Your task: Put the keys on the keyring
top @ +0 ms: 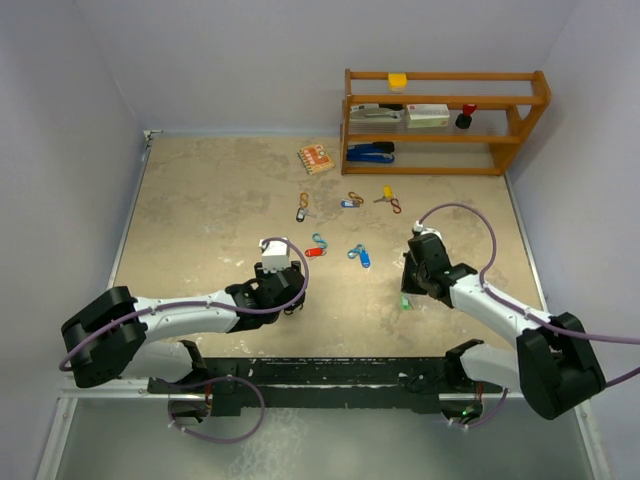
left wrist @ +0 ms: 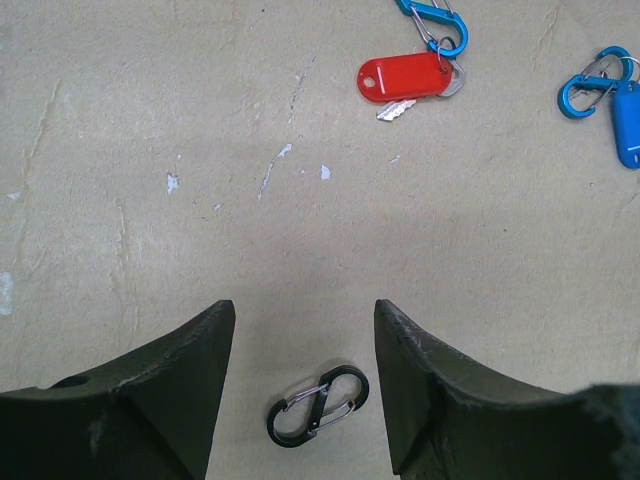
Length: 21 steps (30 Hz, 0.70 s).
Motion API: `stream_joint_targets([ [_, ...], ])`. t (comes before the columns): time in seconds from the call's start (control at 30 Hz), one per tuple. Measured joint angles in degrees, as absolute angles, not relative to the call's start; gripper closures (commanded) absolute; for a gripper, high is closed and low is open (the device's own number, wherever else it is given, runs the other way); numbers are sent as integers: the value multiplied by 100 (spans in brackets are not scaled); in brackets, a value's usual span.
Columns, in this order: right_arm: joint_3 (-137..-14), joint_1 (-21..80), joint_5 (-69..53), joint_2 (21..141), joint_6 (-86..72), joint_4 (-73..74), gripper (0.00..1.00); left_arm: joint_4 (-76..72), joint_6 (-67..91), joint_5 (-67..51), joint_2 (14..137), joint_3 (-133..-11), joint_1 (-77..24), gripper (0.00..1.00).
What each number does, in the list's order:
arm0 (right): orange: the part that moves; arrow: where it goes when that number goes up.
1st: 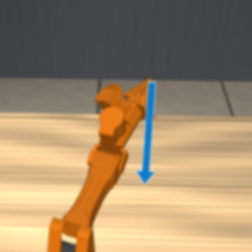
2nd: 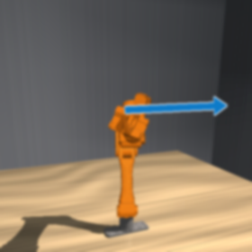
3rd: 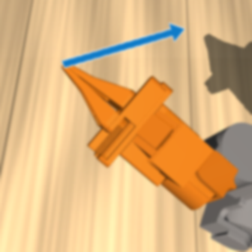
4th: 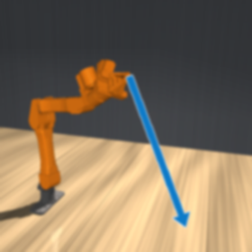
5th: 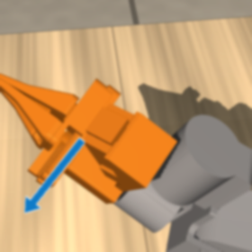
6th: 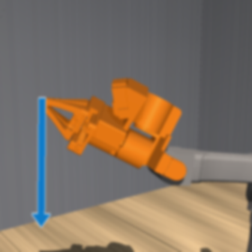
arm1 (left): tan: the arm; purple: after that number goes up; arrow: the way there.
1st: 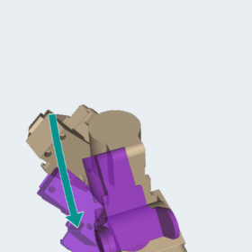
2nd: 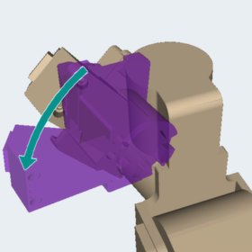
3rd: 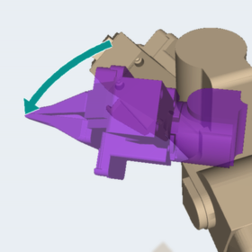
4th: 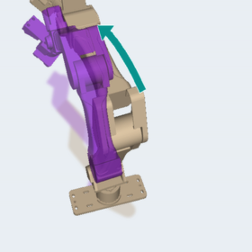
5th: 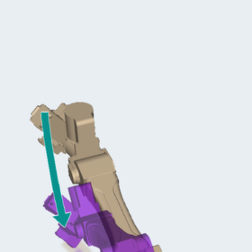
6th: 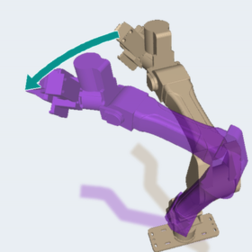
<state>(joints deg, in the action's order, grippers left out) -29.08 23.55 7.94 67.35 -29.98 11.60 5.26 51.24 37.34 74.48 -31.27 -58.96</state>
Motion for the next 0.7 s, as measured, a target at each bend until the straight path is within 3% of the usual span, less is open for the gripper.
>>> stream_joint_targets([
  [0.7, -2617, 2355, 486, 5170, -2193, 209, 100, 526, 5124, 3734, 7509, -3127, -5896, 45],
])
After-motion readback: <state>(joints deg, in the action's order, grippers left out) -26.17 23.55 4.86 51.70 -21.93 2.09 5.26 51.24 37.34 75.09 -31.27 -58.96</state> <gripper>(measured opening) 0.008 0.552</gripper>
